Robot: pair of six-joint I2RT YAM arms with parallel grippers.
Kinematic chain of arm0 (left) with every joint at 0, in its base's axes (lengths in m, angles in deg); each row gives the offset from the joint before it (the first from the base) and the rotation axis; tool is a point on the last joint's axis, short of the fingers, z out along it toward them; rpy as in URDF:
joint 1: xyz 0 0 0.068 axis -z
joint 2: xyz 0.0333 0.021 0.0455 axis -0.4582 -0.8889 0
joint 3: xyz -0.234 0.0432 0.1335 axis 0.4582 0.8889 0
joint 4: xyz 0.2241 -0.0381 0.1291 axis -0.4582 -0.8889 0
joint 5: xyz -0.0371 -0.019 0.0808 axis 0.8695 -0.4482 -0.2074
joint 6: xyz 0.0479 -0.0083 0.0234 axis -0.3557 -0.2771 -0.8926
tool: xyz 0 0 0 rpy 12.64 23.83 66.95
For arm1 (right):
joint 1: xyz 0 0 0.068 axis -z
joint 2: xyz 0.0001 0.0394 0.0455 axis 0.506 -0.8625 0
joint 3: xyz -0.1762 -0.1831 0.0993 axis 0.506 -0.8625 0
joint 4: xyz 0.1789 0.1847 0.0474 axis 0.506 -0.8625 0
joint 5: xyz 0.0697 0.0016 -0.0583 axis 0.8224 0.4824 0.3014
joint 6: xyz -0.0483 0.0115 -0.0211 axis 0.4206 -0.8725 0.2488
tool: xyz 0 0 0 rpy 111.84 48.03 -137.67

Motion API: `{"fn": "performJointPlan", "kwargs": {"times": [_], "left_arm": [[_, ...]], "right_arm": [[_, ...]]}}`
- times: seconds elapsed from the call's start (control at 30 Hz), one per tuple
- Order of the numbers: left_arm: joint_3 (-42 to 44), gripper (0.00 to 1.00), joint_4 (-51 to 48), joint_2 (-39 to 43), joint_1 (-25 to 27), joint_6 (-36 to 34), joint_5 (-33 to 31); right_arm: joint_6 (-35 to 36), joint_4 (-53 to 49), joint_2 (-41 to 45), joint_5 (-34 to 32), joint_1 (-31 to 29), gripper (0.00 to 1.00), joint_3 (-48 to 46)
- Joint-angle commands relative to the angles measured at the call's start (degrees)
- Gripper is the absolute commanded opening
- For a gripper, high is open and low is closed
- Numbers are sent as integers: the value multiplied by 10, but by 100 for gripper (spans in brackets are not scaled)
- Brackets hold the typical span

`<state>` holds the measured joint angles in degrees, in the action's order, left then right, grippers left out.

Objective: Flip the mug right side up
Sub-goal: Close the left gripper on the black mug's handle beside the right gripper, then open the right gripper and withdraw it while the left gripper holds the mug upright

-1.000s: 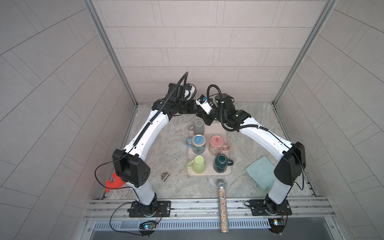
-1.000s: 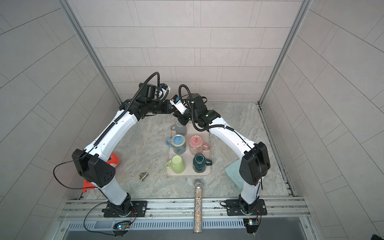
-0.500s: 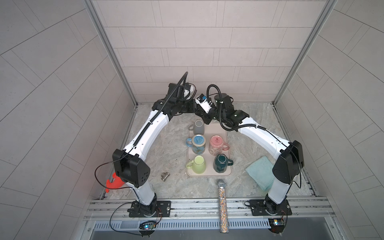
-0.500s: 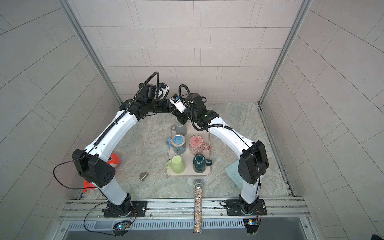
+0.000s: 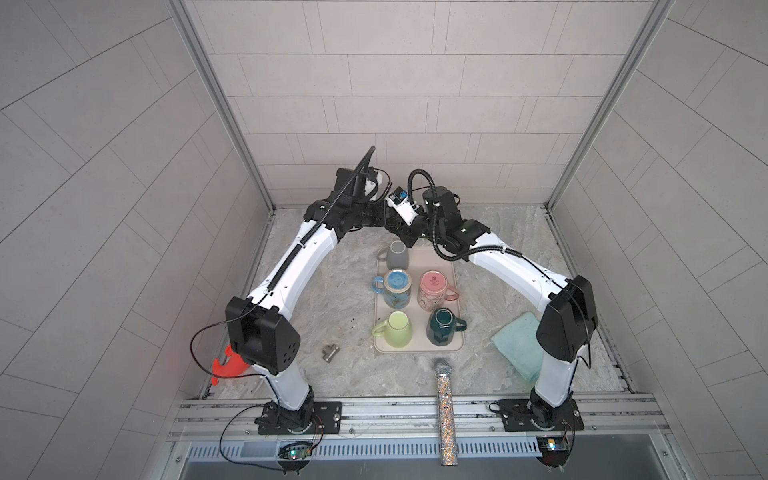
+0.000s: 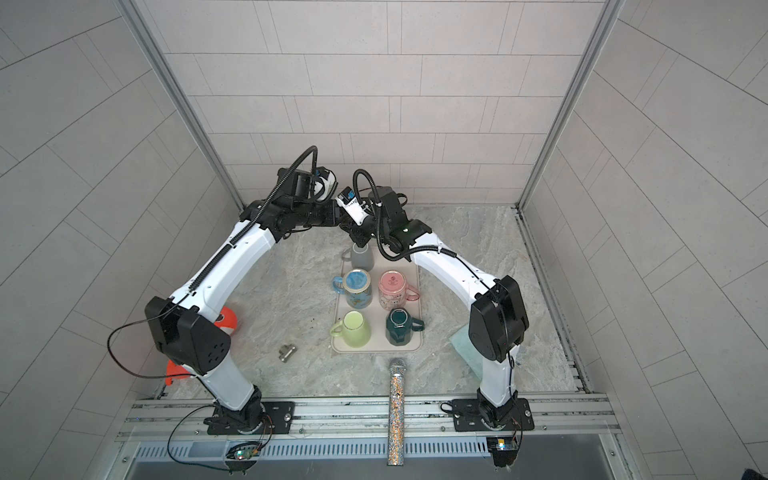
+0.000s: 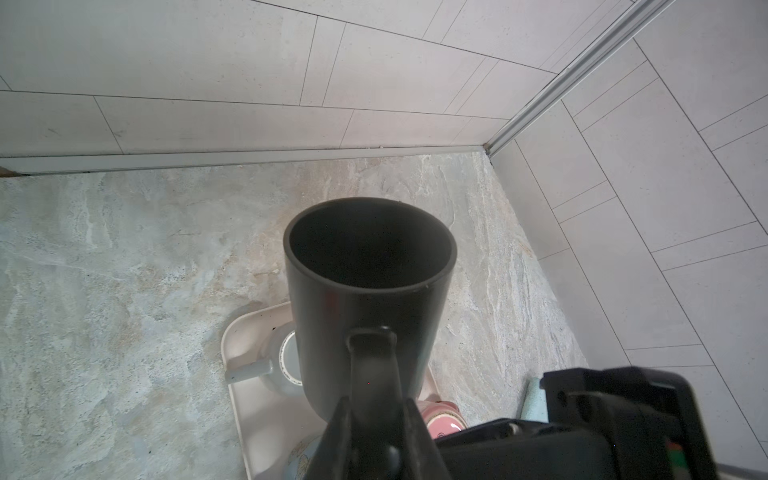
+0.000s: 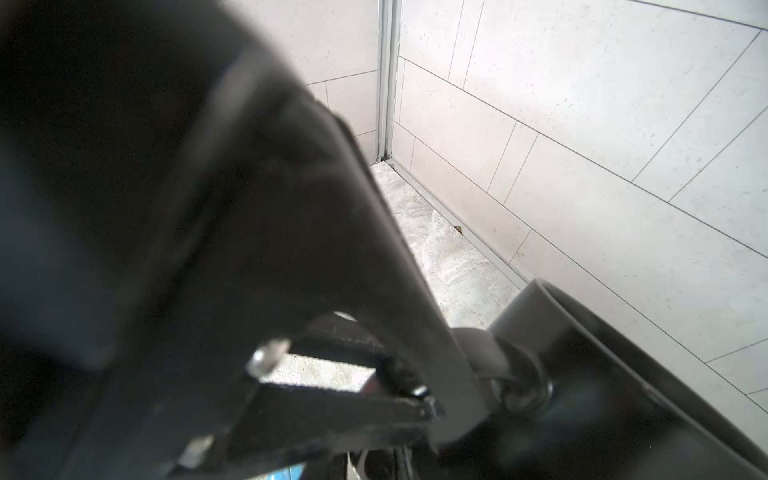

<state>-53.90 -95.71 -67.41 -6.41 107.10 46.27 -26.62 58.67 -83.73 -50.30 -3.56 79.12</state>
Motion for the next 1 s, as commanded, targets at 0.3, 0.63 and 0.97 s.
{"fn": "performJointPlan", "kwargs": {"times": [0.3,0.63,0.97], "left_arm": [[-8,0,29,0,-52,-12,0],[-10,0,55,-14,-89,-20,-15],[24,0,128,-42,-120,-42,-61]], "right_arm": [[4,43,16,-8,19,25,-2],[-5,46,42,-15,28,25,-41],[-30,79,112,-40,52,24,-139]]}}
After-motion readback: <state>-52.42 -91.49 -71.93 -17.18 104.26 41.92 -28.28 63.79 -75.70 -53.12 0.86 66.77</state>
